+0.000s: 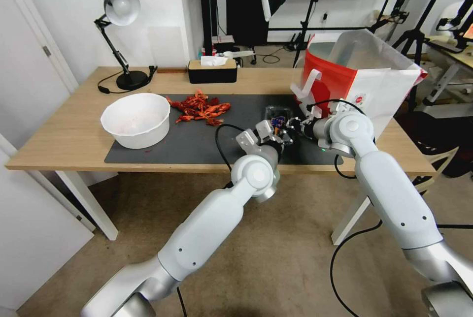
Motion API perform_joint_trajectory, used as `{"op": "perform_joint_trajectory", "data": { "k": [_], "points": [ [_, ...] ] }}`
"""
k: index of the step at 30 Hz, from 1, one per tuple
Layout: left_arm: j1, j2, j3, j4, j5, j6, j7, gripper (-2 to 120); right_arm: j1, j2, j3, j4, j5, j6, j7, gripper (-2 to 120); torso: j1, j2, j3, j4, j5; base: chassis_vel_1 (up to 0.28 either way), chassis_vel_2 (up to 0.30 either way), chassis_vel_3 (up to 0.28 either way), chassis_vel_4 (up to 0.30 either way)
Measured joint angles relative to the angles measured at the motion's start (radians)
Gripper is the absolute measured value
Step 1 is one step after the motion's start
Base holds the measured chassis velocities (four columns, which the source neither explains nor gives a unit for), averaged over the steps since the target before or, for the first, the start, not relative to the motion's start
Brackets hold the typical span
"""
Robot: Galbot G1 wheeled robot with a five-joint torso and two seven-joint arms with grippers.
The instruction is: Close the takeout container lid, then place the container into the takeout bag.
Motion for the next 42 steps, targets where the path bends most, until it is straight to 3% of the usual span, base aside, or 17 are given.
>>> {"op": "perform_joint_trajectory", "data": {
  "k": [1, 11, 23, 33, 42],
  "points": [
    [0.0, 0.001, 0.0, 0.0, 0.0, 0.0, 0.0, 0, 0.001, 0.0, -0.001, -0.001, 0.001, 0.0, 0.001, 0, 0.0, 0.0, 0.0, 0.0001, -0.0006, 0.0, 0.0, 0.0, 0.0],
    [0.018, 0.032, -0.007, -0.023, 0.0, 0.0, 0.013, 0, 0.003, -0.009, 0.014, -0.018, 0.008, 0.0, 0.008, 0, 0.0, 0.0, 0.0, -0.0001, -0.0006, 0.0, 0.0, 0.0, 0.0],
    [0.092, 0.173, -0.028, -0.194, -0.021, 0.013, 0.037, 0, -0.009, -0.009, 0.027, -0.016, 0.007, 0.0, -0.004, 0, 0.0, 0.0, 0.0, -0.0001, -0.0008, 0.0, 0.0, 0.0, 0.0],
    [0.197, 0.275, -0.082, -0.311, 0.048, 0.005, 0.116, 0, -0.01, 0.002, 0.027, -0.015, 0.002, 0.0, -0.018, 0, 0.0, 0.0, 0.0, -0.0002, -0.0007, 0.0, 0.0, 0.0, 0.0],
    [0.361, 0.395, -0.164, -0.386, 0.329, -0.073, 0.206, 33, -0.002, 0.017, 0.022, -0.005, 0.008, 0.005, -0.058, 0, 0.0, 0.0, 0.0, 0.0, -0.0007, 0.0, 0.0, 0.0, 0.0]
  ]
}}
